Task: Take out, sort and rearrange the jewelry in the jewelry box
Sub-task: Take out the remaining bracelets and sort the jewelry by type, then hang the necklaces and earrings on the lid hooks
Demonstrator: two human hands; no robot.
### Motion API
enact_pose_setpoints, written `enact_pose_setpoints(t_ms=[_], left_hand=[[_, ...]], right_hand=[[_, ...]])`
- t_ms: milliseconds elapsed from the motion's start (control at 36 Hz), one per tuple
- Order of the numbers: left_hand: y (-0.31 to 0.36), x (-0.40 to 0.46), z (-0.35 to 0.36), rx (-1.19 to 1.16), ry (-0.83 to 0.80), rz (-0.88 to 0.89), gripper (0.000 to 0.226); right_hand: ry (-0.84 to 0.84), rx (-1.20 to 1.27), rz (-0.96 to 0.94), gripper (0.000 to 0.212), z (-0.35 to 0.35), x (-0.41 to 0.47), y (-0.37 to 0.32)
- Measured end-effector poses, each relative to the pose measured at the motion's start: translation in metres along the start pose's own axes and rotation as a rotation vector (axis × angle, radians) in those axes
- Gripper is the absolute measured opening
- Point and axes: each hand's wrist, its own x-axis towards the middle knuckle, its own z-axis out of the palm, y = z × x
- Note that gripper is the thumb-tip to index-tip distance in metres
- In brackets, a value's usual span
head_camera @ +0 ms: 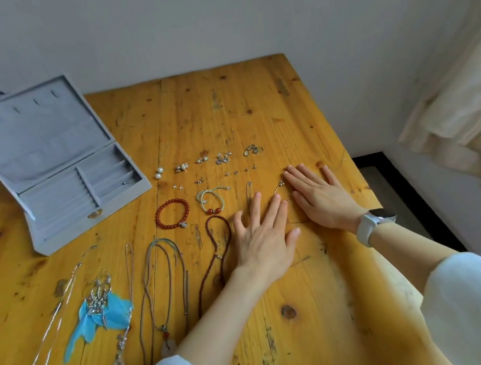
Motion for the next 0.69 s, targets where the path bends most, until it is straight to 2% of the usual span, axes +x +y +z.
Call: enact_pose_setpoints(t_ms=[194,361,583,694], left_hand=[[-0.002,0.001,-0.001,-0.004,0.0,0.007,0.055],[-0.017,-0.014,-0.014,-0.091,0.143,0.014,0.051],[-0.063,-0.074,-0.038,-0.292,0.412,-0.177,0.033],[-0.093,-0.122,-0.034,-0.333,0.492,-0.306,0.038]], right_hand=[[0.043,0.19,0.012,0.051,-0.007,-0.002,0.0],[0.217,0.353,0.053,0.043,-0.012,-0.01,-0.022],[0.334,0.407,-0.094,0.029,-0.009,-0.03,-0.099],[0.299,0.439,-0.217,0.026,0.002,-0.039,-0.142]])
